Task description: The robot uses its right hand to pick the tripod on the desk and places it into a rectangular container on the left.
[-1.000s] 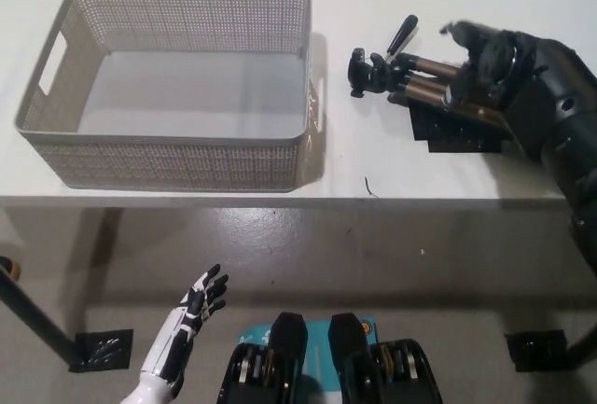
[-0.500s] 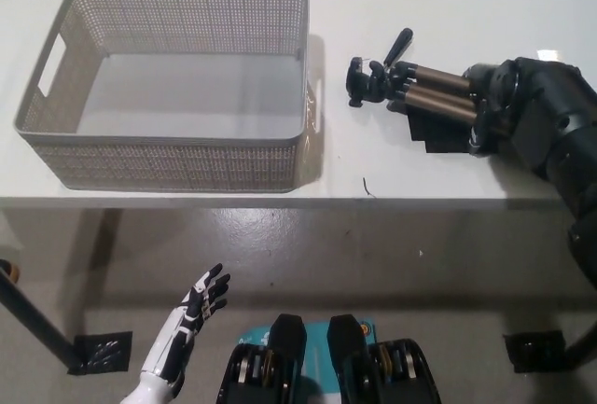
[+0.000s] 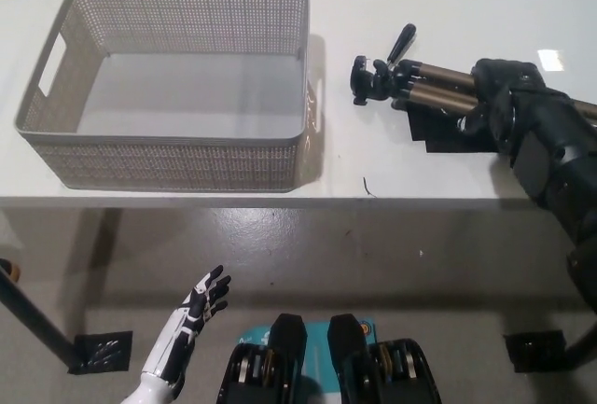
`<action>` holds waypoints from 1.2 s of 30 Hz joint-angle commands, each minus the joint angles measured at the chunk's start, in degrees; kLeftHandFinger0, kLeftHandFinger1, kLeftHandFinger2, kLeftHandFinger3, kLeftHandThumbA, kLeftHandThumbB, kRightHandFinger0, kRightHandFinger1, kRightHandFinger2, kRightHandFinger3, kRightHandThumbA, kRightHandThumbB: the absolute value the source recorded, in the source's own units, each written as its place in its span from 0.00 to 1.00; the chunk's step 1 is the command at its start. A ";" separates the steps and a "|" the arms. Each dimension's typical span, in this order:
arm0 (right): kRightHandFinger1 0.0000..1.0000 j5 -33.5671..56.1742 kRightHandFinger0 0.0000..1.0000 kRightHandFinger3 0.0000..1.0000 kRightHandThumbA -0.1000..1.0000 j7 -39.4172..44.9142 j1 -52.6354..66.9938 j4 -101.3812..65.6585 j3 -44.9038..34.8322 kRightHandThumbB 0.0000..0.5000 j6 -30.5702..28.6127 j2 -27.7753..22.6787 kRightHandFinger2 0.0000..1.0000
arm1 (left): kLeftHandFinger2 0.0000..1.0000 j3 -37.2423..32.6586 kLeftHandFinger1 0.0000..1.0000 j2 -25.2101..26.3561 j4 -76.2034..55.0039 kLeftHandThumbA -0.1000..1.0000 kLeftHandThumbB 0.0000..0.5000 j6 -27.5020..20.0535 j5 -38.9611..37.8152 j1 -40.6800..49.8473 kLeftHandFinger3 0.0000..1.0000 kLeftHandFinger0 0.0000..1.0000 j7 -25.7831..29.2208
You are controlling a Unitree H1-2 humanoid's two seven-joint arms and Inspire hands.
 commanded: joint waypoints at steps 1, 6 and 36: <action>0.28 0.03 0.19 0.53 0.00 -16.35 -0.50 -1.73 -1.78 0.45 -9.30 -3.16 0.42 | 1.00 -0.17 1.00 1.10 -0.71 1.00 1.00 -2.12 0.99 -1.37 1.00 1.00 -0.29; 0.15 -1.02 0.00 0.49 0.00 -22.09 -4.38 -5.28 -2.38 0.40 -13.16 -5.21 0.59 | 1.00 -0.20 1.00 1.23 -0.38 1.00 1.00 -2.25 0.93 -1.57 1.00 1.00 -0.55; 0.45 -11.18 0.00 1.00 0.00 -14.03 -17.24 -45.33 -4.65 0.37 -13.02 -5.49 0.82 | 1.00 -0.92 1.00 1.06 -0.50 1.00 1.00 -2.43 1.75 0.40 1.00 1.00 -0.91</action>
